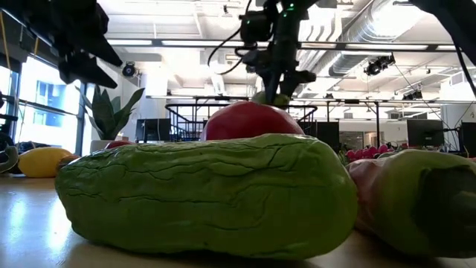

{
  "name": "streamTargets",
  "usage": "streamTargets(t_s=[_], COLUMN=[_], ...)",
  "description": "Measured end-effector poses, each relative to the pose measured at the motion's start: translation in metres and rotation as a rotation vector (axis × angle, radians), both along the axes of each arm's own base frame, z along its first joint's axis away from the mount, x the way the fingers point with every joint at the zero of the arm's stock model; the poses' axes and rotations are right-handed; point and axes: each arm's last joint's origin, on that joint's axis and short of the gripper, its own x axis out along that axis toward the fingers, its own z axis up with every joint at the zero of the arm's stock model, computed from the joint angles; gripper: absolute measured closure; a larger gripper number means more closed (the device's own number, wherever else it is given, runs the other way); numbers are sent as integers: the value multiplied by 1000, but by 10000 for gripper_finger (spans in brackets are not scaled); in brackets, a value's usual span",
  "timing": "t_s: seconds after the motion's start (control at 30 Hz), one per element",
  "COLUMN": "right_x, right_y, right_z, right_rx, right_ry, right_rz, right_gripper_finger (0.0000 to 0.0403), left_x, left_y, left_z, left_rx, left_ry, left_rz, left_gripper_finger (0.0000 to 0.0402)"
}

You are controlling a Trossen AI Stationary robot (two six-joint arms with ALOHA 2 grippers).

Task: Build produce basket
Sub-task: Put the chayote into the wire basket, then put the top apple into the wire basket

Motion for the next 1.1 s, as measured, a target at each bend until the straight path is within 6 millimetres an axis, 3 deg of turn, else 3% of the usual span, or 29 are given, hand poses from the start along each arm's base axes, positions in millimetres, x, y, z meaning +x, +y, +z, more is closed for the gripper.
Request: streamTargets(t_s=[0.3, 0.6, 0.93, 1.1], right_x=[14, 19, 20, 19], right_y=[-2, -4, -5, -6], right_z=[-32, -44, -45, -44], right_rx=[32, 30, 46, 75], right_ry=[79, 108, 96, 86], right_rz=[6, 25, -21, -42], right_gripper_finger=[244, 242, 150, 141], left_x=[3, 3, 8, 11], left_y=[0, 0, 1, 0], left_z=[-2, -2, -6, -8], left_rx=[-8, -13, -5, 75], left_ry=[17, 18, 64, 130], left_rz=[4, 7, -14, -125], left_gripper_finger=[81, 81, 81, 81])
